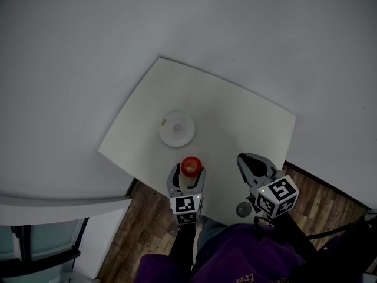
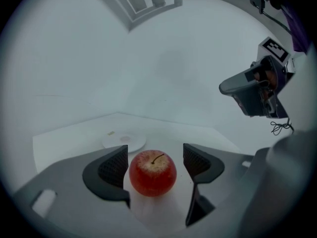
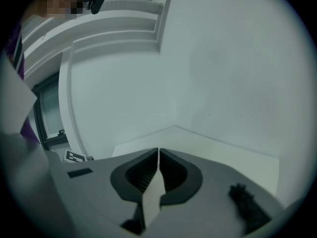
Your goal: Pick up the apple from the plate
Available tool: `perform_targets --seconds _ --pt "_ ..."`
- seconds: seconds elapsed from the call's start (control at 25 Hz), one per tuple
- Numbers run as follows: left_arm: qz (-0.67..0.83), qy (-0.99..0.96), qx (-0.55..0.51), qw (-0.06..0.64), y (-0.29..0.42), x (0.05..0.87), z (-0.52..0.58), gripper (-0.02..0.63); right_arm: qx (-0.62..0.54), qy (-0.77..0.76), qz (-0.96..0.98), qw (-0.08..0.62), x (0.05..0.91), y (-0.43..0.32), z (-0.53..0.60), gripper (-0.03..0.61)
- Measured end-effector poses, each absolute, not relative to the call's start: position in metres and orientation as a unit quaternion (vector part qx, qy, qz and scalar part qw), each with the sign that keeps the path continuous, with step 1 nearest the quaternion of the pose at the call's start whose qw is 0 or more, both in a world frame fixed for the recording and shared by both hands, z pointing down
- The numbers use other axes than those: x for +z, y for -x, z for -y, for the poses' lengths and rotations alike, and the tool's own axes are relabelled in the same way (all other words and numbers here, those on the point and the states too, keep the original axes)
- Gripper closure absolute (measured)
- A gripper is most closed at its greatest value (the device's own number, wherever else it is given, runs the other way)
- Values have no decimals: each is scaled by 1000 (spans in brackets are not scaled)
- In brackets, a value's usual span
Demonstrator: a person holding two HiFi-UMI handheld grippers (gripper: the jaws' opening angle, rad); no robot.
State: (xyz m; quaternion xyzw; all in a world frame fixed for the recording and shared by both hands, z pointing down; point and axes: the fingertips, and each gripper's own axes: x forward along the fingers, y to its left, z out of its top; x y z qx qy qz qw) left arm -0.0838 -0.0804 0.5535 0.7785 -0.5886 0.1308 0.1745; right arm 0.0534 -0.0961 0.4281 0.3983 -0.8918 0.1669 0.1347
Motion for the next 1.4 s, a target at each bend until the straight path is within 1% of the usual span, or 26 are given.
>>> perform_targets --seconds 0.08,0.24,0.32,0.36,0.4,0.44,0.48,0.64,0.96,1.4 --pt "597 -778 108 161 84 536 78 266 167 -398 892 133 428 -54 96 566" --pt "607 -776 93 141 86 513 67 381 168 -395 894 131 428 -53 95 566" --pt "613 -773 92 133 87 503 61 420 168 -388 897 131 428 -51 94 566" --pt "616 -773 89 127 87 498 59 459 168 -385 898 130 428 -50 94 566" --pt "619 -771 87 120 88 495 57 515 167 -383 899 130 428 -49 94 566" --pt "622 -769 87 116 90 493 55 601 167 -381 900 129 427 -48 94 566" --pt "625 -767 89 116 91 491 52 609 167 -379 901 129 427 -47 94 566" --pt "633 -759 82 126 94 483 44 609 163 -372 905 125 424 -44 90 566" --pt "649 -749 72 114 99 470 36 611 154 -367 907 136 423 -42 88 568" --pt "648 -750 74 109 93 467 34 610 152 -356 912 133 422 -42 87 568"
